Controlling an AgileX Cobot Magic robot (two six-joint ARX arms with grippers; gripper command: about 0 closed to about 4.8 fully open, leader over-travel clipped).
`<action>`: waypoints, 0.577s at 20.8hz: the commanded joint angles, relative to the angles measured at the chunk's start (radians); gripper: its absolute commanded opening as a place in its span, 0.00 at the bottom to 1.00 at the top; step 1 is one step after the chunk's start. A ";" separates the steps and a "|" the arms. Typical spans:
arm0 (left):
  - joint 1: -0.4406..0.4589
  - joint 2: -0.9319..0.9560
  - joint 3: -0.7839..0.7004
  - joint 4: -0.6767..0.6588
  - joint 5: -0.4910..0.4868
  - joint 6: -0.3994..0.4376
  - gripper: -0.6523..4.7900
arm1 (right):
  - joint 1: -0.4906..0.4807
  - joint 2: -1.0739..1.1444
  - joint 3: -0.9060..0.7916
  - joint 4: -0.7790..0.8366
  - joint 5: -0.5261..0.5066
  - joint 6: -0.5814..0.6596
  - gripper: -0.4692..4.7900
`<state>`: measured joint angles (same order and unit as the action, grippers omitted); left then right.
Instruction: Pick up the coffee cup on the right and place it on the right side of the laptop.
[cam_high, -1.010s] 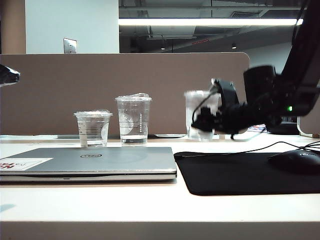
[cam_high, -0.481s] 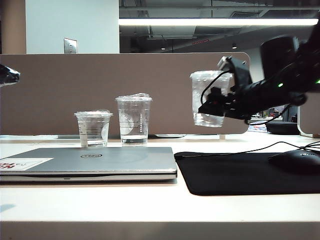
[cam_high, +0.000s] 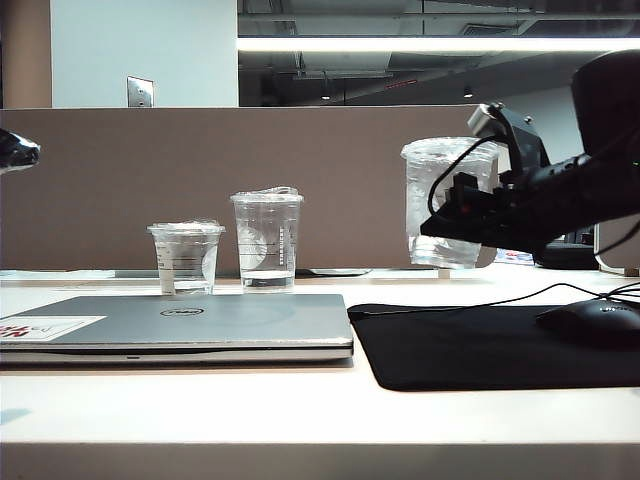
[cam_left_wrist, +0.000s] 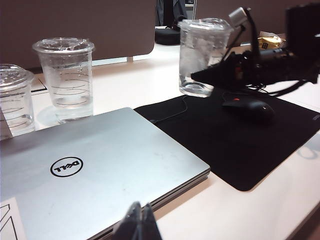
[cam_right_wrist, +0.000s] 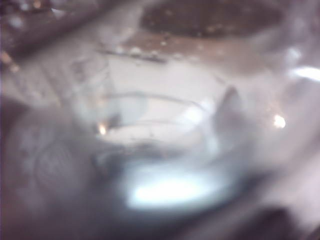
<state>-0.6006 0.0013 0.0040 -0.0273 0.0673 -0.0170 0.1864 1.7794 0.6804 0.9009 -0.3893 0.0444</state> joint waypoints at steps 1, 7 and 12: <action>-0.001 0.000 0.003 0.006 0.000 0.002 0.11 | 0.026 -0.016 -0.022 0.054 -0.012 0.034 0.65; -0.001 0.000 0.003 0.006 0.000 0.002 0.11 | 0.170 -0.015 -0.045 0.000 0.058 -0.010 0.65; -0.001 0.000 0.003 0.006 0.000 0.002 0.11 | 0.189 -0.010 -0.047 -0.002 0.085 -0.038 0.65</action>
<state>-0.6006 0.0013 0.0040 -0.0273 0.0673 -0.0170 0.3744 1.7741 0.6285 0.8654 -0.3149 0.0204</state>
